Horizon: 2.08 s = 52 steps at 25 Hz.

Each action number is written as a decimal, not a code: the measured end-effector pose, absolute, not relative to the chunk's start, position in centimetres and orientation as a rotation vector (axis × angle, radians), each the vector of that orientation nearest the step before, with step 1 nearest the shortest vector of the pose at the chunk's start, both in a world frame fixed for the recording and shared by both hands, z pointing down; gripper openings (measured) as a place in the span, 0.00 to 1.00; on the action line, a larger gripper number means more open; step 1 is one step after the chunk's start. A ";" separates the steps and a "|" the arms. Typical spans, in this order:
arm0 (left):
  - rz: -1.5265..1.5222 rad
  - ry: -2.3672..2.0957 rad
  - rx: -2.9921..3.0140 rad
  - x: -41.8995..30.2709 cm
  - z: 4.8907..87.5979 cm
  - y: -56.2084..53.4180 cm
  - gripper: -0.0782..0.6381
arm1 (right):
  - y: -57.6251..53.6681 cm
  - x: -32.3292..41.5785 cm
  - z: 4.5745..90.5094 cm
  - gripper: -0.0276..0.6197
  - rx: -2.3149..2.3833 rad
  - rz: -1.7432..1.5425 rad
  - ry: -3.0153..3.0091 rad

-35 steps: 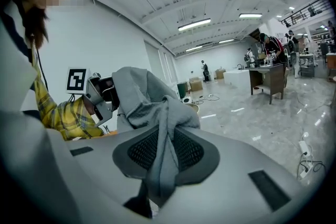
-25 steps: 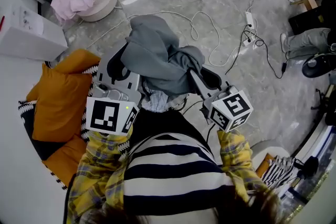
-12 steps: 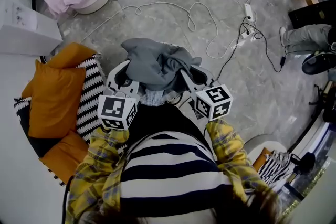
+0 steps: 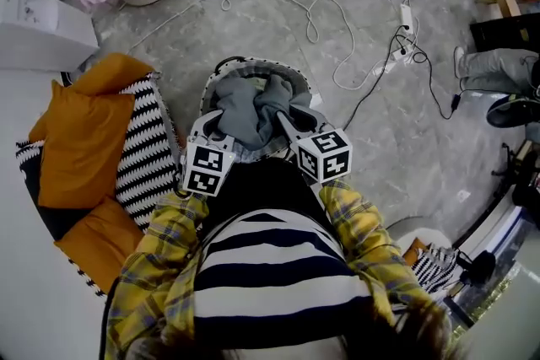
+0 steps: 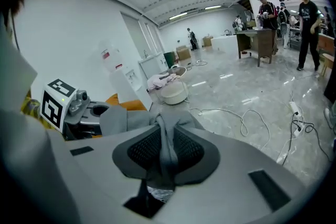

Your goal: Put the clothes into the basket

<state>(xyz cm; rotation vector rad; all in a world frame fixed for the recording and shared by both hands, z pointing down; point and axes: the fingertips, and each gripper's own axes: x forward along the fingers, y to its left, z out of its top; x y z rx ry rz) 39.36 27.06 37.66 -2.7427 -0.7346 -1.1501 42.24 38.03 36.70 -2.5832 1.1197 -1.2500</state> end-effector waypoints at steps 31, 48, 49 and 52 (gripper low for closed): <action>-1.196 -0.324 -3.319 40.3 33.1 20.7 0.17 | 39.6 44.8 34.7 0.14 -2.620 -1.232 1.099; -1.237 -0.149 -3.353 36.4 33.0 19.6 0.17 | 38.7 42.9 34.2 0.08 -2.510 -1.279 1.149; -1.247 -0.133 -3.352 36.1 33.2 19.4 0.17 | 38.6 42.7 34.3 0.08 -2.510 -1.286 1.155; -1.281 -0.098 -3.346 35.3 33.8 19.0 0.17 | 38.5 42.2 34.7 0.08 -2.511 -1.313 1.172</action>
